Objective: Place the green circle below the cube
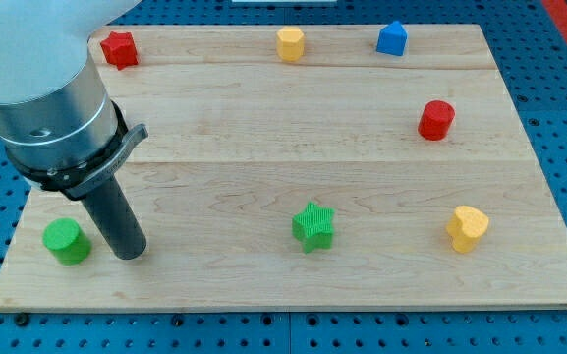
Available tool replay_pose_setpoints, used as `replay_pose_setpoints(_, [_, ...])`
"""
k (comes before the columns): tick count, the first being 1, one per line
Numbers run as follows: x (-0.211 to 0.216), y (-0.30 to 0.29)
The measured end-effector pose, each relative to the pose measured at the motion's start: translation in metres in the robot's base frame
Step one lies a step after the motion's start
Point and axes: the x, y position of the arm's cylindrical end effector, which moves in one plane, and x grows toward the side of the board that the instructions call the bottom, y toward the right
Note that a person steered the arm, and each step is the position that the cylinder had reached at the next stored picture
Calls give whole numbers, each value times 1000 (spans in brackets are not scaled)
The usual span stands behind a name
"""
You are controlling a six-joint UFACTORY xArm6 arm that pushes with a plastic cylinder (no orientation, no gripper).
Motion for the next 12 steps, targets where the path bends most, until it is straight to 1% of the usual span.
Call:
replay_pose_setpoints(2, [-6, 0])
replay_pose_setpoints(3, [-21, 6])
replay_pose_setpoints(4, [-27, 15])
replay_pose_setpoints(5, [22, 51])
replay_pose_setpoints(6, [40, 10])
replay_pose_setpoints(7, [37, -97])
replay_pose_setpoints(8, [5, -77])
replay_pose_setpoints(9, [-8, -79])
replay_pose_setpoints(10, [23, -54])
replay_pose_setpoints(11, [4, -21])
replay_pose_setpoints(12, [-16, -45])
